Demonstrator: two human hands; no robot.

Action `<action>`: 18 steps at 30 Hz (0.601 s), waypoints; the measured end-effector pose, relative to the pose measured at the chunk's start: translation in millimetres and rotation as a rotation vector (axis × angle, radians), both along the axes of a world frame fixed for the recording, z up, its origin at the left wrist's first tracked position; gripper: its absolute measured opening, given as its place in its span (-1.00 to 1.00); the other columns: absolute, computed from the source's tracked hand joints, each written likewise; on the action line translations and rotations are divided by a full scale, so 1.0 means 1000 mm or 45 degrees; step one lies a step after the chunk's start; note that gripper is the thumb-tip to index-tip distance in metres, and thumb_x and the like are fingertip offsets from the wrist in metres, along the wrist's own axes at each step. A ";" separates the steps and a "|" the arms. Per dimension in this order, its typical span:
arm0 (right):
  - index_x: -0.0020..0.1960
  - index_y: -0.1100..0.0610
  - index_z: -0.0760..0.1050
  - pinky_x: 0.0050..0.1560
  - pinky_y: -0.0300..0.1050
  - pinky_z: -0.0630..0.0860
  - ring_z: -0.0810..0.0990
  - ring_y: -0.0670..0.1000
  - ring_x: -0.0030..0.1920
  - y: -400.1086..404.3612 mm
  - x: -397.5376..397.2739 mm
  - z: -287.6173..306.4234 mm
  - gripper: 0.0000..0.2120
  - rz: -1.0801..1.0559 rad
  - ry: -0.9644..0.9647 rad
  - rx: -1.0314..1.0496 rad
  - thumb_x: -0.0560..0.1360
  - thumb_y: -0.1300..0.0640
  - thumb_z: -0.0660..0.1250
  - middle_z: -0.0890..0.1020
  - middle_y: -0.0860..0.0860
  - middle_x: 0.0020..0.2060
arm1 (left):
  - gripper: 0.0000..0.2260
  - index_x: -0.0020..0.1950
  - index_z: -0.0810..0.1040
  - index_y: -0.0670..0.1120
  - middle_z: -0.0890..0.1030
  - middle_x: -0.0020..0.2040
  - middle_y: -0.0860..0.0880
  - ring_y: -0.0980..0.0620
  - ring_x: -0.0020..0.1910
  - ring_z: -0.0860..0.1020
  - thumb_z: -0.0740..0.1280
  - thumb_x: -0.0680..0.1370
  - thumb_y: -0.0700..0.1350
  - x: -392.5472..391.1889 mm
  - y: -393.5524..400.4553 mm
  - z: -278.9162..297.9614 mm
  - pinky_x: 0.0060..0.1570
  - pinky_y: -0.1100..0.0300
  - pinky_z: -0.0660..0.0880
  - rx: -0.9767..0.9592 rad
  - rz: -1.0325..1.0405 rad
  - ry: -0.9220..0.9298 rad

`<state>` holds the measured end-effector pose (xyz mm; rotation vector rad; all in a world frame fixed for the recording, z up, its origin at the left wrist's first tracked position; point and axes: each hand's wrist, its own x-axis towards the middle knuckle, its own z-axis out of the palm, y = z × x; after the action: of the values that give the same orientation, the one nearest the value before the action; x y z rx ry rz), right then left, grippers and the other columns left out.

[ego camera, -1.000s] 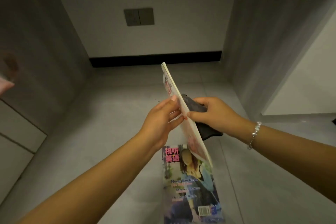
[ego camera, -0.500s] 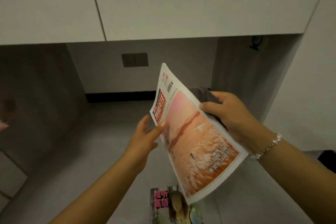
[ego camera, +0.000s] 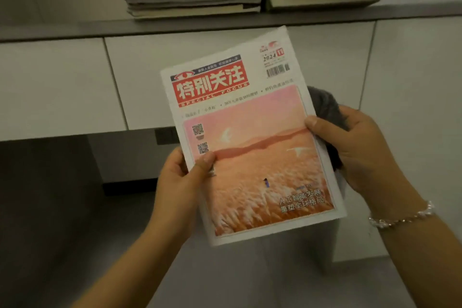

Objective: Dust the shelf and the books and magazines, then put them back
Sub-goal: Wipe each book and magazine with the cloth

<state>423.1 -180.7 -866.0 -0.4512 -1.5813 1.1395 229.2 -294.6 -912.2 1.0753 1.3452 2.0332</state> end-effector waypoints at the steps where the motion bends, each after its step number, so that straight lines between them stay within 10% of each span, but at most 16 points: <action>1: -0.07 0.05 0.56 -0.28 -0.21 0.60 0.68 -0.01 -0.27 0.002 0.003 0.003 -0.82 -0.017 0.025 0.005 0.34 0.05 0.36 0.70 -0.04 -0.29 | -0.70 0.12 0.54 0.04 0.67 0.00 0.08 0.05 -0.03 0.66 0.35 0.40 0.00 0.003 0.004 0.010 -0.11 0.03 0.58 0.044 0.026 0.042; 7: -0.05 0.05 0.55 -0.27 -0.18 0.61 0.69 0.01 -0.23 0.017 0.018 0.034 -0.78 -0.095 0.109 0.033 0.33 0.03 0.39 0.70 -0.02 -0.25 | -0.90 0.03 0.54 0.11 0.65 -0.07 0.20 0.21 -0.12 0.64 0.31 0.55 -0.07 0.019 0.029 0.070 -0.30 0.32 0.56 0.193 0.190 0.261; 18: -0.06 0.03 0.55 -0.24 -0.05 0.63 0.70 0.04 -0.21 0.054 0.052 0.105 -0.82 -0.291 0.293 0.024 0.35 0.06 0.44 0.70 0.01 -0.21 | -0.85 0.09 0.59 -0.06 0.69 -0.04 -0.03 -0.02 -0.09 0.68 0.32 0.57 -0.06 0.054 0.087 0.197 -0.06 -0.02 0.62 0.207 -0.094 0.160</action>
<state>475.0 -126.3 -761.4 -0.4583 -1.3043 0.9643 283.4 -207.2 -714.8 1.3242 1.1965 2.0790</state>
